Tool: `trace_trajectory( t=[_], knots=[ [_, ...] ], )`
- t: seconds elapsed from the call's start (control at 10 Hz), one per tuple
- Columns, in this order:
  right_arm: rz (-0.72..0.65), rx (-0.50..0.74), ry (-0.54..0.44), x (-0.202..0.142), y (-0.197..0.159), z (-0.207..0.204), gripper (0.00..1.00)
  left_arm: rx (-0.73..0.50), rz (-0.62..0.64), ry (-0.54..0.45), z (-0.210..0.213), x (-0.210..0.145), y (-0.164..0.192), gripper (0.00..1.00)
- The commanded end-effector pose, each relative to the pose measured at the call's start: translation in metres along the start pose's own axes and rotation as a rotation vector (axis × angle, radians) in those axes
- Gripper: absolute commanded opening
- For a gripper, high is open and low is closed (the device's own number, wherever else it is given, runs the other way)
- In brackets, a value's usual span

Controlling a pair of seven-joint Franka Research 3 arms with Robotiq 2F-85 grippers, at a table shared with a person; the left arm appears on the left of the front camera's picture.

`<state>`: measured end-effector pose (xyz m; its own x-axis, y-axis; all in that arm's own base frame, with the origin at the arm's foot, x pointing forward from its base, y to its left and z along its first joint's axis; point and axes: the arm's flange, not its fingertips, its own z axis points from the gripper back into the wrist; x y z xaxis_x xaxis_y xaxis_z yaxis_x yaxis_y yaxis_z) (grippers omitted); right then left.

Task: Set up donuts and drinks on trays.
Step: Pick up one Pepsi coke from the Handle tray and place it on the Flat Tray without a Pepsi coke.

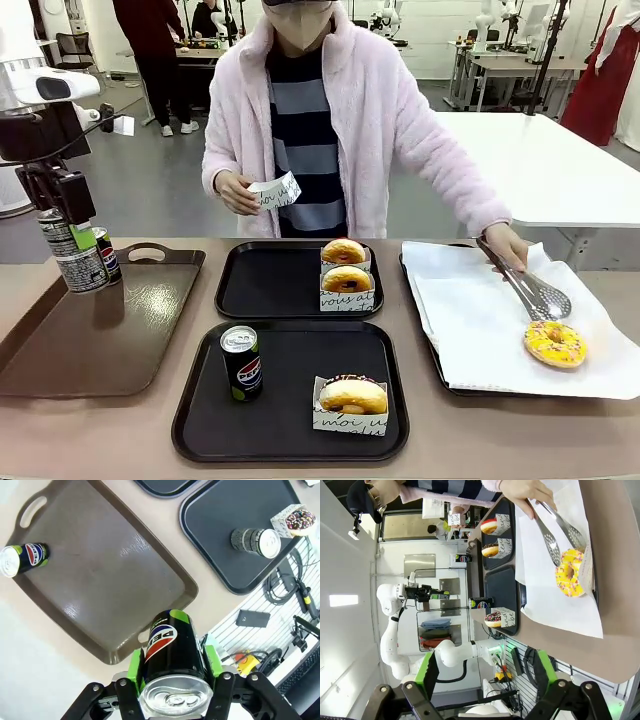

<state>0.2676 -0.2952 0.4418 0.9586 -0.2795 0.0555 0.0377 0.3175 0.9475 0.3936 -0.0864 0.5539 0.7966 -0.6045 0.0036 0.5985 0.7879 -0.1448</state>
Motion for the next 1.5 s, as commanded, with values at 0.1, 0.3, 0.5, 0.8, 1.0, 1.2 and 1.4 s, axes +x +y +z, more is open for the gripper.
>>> trace_trajectory(
  t=[0.1,0.3,0.5,0.8,1.0,1.2,1.4],
  knots=[
    [0.007,0.012,0.001,-0.001,0.001,0.001,1.0,0.027,0.035,-0.032,0.002,-0.003,0.0,0.58],
    [0.007,0.012,0.001,-0.001,0.001,0.001,1.0,0.003,0.003,-0.007,0.001,0.0,0.001,0.58],
    [0.007,0.012,0.001,-0.001,0.001,0.001,1.0,0.003,0.003,-0.007,0.001,0.0,0.001,0.58],
    [0.007,0.012,0.001,-0.001,0.001,0.001,1.0,0.003,0.003,-0.007,0.001,0.0,0.001,0.58],
    [0.007,0.012,0.001,-0.001,0.001,0.001,1.0,-0.003,-0.069,-0.013,-0.005,0.009,-0.003,0.58],
    [0.007,0.012,0.001,-0.001,0.001,0.001,1.0,-0.014,-0.141,-0.14,-0.012,0.019,-0.008,0.58],
    [0.007,0.012,0.001,-0.001,0.001,0.001,1.0,-0.004,-0.154,-0.209,-0.018,0.029,-0.01,0.58]
  ],
)
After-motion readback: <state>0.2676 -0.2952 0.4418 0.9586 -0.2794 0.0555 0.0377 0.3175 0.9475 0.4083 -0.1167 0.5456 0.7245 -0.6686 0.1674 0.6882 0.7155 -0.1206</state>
